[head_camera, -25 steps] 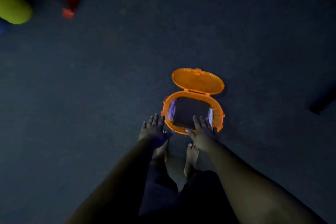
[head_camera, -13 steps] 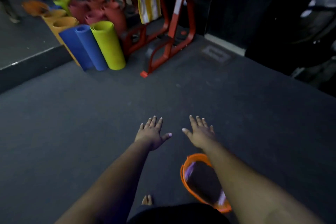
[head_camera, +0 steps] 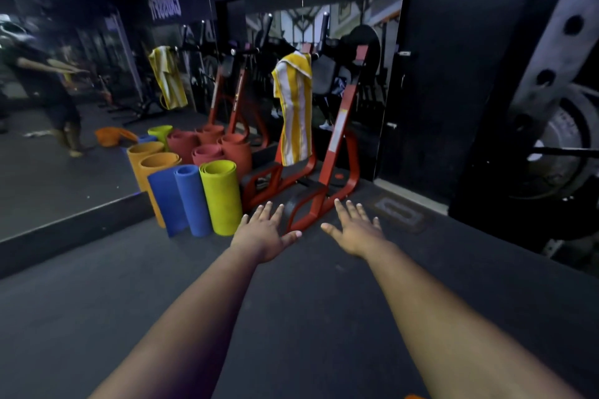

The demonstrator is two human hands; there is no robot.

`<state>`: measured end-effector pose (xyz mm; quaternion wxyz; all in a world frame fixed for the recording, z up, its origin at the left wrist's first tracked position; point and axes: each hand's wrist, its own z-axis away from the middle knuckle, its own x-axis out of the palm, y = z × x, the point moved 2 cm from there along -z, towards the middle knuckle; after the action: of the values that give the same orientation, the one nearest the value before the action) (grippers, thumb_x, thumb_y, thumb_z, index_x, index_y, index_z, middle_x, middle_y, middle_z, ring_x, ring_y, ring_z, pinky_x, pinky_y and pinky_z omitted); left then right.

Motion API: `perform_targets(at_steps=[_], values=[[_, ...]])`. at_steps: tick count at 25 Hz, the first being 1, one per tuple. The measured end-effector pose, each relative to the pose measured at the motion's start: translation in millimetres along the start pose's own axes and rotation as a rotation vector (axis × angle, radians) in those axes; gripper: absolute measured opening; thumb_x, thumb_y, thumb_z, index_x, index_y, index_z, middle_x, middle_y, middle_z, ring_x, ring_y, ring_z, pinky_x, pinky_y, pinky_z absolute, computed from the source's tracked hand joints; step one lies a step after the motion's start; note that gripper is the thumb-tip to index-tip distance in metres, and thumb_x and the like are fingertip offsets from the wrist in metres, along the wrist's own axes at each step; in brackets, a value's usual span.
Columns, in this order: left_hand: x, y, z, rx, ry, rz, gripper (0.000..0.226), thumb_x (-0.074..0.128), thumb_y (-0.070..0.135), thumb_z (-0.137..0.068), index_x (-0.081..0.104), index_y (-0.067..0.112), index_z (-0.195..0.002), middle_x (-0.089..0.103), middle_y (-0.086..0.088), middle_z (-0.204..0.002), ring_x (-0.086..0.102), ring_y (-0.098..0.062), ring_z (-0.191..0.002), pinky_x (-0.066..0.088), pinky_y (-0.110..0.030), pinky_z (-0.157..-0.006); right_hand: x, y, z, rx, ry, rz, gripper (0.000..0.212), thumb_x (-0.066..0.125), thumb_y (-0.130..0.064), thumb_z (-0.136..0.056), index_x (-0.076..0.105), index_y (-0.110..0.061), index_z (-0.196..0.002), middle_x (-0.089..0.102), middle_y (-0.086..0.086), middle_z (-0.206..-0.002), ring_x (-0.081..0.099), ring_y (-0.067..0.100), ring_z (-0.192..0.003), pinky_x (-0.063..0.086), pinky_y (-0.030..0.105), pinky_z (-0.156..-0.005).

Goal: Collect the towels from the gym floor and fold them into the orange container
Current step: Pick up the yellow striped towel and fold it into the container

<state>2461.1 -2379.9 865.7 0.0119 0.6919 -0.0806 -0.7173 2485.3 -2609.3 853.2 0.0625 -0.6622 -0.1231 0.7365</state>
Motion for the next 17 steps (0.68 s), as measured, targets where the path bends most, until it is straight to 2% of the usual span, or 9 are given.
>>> perform_targets(at_steps=[8,17], values=[[-45,-40,-99,0.005,0.040,0.014,0.095,0.030,0.081,-0.092,0.000,0.028,-0.164,-0.005,-0.004,-0.172,-0.003,-0.021,-0.158,0.005,-0.048,-0.127,-43,-36,-107,-0.032,0.060,0.014,0.083,0.024,-0.078,-0.094,-0.007,-0.037,-0.160,-0.008,-0.003,-0.170,-0.009,0.021,-0.156,0.002,0.058,-0.123],[-65,-52,-276,-0.030,0.045,0.012,0.095,0.032,0.080,-0.092,-0.001,0.027,-0.164,-0.006,-0.004,-0.172,-0.004,-0.021,-0.158,0.005,-0.049,-0.127,-67,-33,-301,-0.075,0.059,0.053,0.083,0.022,-0.077,-0.095,-0.007,-0.036,-0.160,-0.007,-0.001,-0.170,-0.008,0.022,-0.156,0.002,0.058,-0.123]])
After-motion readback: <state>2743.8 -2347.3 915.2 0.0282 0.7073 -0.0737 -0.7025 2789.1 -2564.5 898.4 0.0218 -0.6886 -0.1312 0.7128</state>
